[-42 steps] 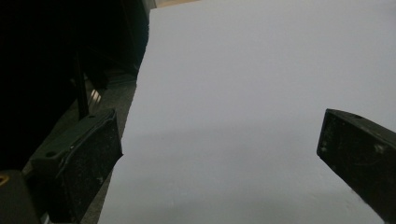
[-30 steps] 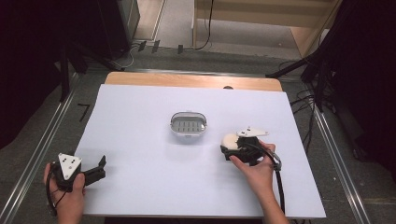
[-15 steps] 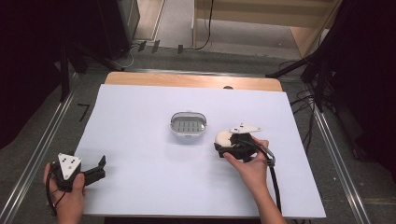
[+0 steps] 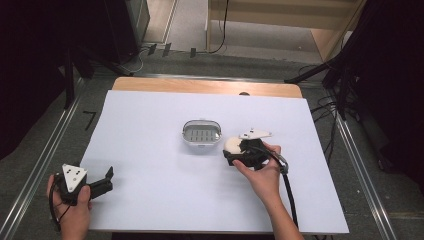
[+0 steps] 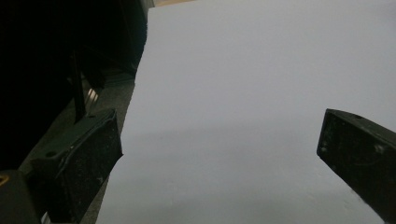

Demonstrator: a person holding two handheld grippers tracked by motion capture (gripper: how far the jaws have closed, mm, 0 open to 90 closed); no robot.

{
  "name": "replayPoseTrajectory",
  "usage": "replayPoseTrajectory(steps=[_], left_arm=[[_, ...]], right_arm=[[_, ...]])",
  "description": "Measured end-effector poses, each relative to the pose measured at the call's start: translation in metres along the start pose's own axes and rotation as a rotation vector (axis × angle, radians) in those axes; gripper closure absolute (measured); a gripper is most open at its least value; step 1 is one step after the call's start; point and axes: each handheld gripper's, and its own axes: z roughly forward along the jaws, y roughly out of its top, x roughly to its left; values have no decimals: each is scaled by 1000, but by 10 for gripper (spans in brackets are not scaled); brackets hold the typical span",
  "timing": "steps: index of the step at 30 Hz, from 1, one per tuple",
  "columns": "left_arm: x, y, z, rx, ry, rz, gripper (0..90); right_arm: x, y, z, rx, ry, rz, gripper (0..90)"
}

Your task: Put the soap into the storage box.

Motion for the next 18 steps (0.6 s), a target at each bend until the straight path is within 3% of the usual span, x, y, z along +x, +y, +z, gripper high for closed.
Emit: replayPoseTrajectory(steps=[18], left_arm=[[0,0,0,0,-5,-3,5]], right_arm=[[10,17,10,-16,32,-7,249]])
